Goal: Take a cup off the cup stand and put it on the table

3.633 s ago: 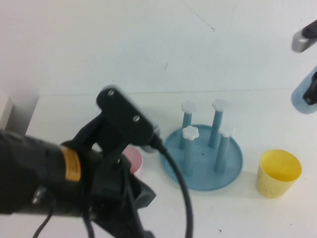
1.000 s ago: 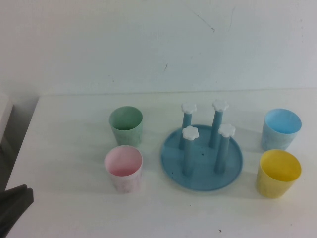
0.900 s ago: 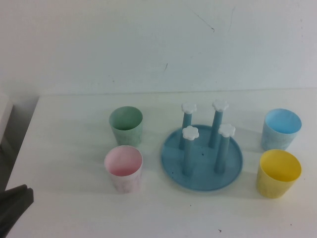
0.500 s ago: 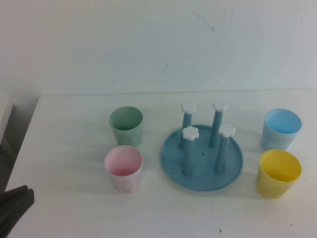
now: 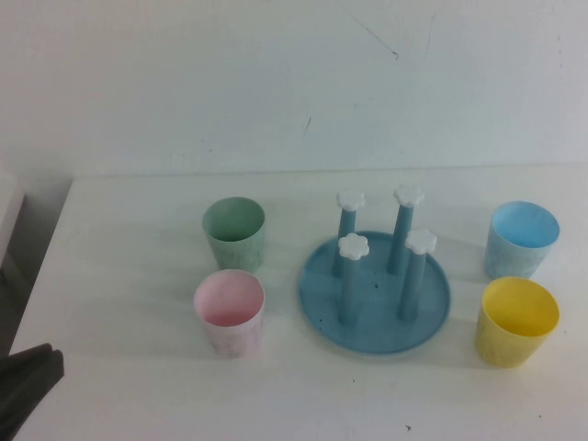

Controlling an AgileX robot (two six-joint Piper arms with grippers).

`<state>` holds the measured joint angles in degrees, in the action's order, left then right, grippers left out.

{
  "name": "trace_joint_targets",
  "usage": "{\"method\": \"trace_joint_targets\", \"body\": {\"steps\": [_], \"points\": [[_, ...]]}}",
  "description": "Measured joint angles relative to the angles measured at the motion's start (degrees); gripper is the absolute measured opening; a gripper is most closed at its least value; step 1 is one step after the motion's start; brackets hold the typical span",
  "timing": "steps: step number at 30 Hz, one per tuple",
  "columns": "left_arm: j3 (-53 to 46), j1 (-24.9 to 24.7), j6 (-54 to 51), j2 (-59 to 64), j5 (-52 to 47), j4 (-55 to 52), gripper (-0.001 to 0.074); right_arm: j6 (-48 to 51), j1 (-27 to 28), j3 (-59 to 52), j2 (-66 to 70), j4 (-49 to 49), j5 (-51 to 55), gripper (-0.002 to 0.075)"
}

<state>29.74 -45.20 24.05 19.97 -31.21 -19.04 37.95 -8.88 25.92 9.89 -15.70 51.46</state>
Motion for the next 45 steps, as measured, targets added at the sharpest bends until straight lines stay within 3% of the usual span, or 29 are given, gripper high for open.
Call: {"method": "trace_joint_targets", "body": {"steps": [11, 18, 22, 28, 35, 45], "points": [[-0.7, 1.9, -2.6, -4.2, -0.8, 1.7, -0.0002, 0.0, 0.0, 0.0, 0.0, -0.5, 0.0, -0.0003], [-4.0, 16.7, -3.5, -12.0, 1.5, 6.2, -0.0002, 0.0, 0.0, 0.0, 0.0, -0.6, 0.1, -0.0003], [-10.3, 26.4, -8.7, -16.3, 4.0, 13.2, -0.0002, 0.0, 0.0, 0.0, 0.0, -0.7, 0.1, -0.0003], [-21.9, 36.1, -17.1, -20.5, 4.7, 22.5, -0.0002, 0.0, 0.0, 0.0, 0.0, -0.7, 0.1, -0.0003], [-29.3, 39.0, -17.9, -20.5, 5.8, 23.4, -0.0002, 0.0, 0.0, 0.0, 0.0, -0.8, 0.1, -0.0003], [-30.7, 39.1, -17.5, -20.6, 11.3, 23.8, -0.0002, 0.0, 0.0, 0.0, 0.0, -0.9, 0.1, -0.0003]]}}
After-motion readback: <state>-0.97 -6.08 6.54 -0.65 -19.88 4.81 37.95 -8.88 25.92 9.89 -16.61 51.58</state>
